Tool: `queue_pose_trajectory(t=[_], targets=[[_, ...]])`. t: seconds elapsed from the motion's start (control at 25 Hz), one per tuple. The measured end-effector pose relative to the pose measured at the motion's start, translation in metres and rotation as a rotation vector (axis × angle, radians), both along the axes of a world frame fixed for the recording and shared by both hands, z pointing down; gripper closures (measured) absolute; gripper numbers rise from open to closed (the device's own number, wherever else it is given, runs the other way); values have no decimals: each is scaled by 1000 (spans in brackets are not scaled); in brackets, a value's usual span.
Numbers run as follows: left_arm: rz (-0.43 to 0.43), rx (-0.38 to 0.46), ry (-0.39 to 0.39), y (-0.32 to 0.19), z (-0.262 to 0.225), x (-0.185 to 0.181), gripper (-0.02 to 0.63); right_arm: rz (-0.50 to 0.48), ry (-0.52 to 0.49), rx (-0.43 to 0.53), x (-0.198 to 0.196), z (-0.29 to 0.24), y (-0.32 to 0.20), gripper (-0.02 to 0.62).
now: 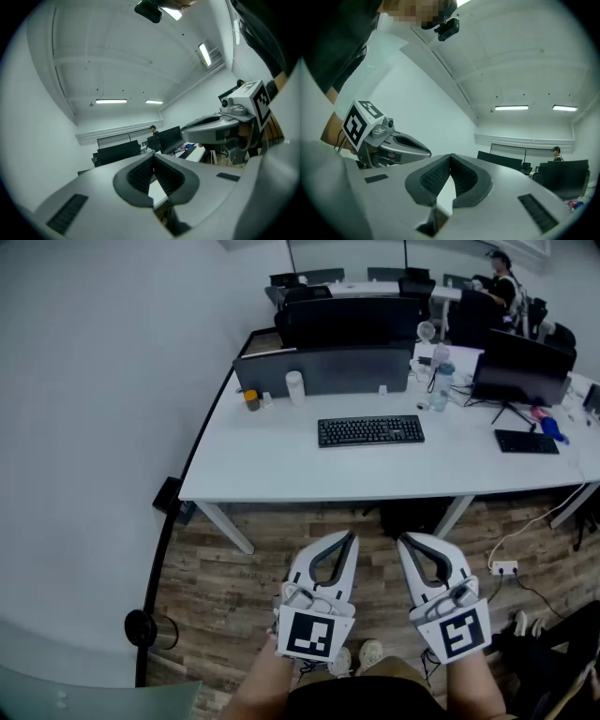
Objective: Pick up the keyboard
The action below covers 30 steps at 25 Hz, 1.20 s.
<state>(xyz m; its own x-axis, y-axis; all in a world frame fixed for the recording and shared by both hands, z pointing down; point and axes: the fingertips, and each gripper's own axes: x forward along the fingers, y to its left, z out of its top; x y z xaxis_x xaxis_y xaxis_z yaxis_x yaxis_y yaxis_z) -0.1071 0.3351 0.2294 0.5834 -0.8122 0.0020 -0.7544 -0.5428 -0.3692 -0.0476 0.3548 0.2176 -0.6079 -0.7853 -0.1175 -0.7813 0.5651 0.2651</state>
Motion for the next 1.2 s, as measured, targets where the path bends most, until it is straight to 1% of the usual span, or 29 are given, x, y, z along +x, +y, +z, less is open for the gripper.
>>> queue_pose_trajectory(t=[0.12,0.44,0.56,0.68,1.04,1.2], targets=[[4,-2,15,2,-3,-1,600,2,-1,10,-1,-3,1,566],[-6,1,20,1,-6,0,600,-10,8,17,0,-5,3,566],[-12,9,21,1,-9,4,598,-21,-15,8,4,-7,3,566],[-16,4,18,1,-10,9,598,-49,-50,-8,10,-9,3,565],[-39,3,5,3,-3,25,600,-62,-50,-6,30,0,1,565],[-62,4,14,3,0,33,598,-70,-49,-13,42,7,2,565]])
